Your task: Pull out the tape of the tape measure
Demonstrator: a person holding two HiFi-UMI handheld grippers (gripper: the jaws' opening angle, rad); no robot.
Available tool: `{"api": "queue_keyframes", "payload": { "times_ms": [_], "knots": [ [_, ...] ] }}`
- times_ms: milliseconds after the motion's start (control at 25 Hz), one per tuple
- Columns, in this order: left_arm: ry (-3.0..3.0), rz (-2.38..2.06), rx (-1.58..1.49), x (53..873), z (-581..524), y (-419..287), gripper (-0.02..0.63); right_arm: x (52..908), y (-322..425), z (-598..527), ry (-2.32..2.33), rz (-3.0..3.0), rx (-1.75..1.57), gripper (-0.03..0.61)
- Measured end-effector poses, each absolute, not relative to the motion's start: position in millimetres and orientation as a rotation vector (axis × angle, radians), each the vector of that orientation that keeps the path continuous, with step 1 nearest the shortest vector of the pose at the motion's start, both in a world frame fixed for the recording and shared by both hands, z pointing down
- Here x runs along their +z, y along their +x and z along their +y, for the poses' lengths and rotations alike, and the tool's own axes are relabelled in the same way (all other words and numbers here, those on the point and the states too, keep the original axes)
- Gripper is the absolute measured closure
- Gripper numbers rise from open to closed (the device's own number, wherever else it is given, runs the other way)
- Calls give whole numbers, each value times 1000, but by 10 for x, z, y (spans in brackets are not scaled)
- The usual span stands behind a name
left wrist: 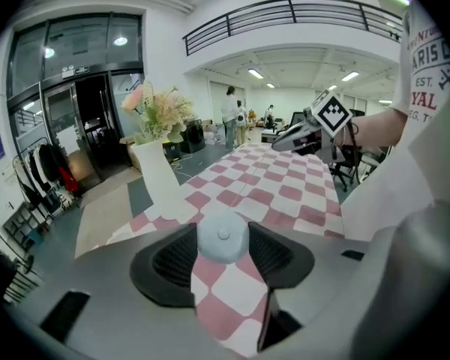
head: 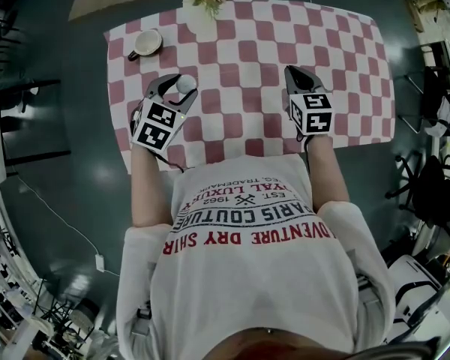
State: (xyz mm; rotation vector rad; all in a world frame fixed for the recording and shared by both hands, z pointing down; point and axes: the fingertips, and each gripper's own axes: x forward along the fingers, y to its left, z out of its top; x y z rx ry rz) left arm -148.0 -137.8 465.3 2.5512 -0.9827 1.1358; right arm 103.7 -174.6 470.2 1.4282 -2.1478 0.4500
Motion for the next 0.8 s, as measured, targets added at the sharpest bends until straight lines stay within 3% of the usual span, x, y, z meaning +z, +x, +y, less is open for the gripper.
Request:
{"api": "queue_keyframes", "payload": {
  "times_ms": [800],
  "knots": [
    [2440,-1142,1098,4695,-1506,-1903,383,4837,1571,-1850,1550,-2022,524,546]
  ]
}}
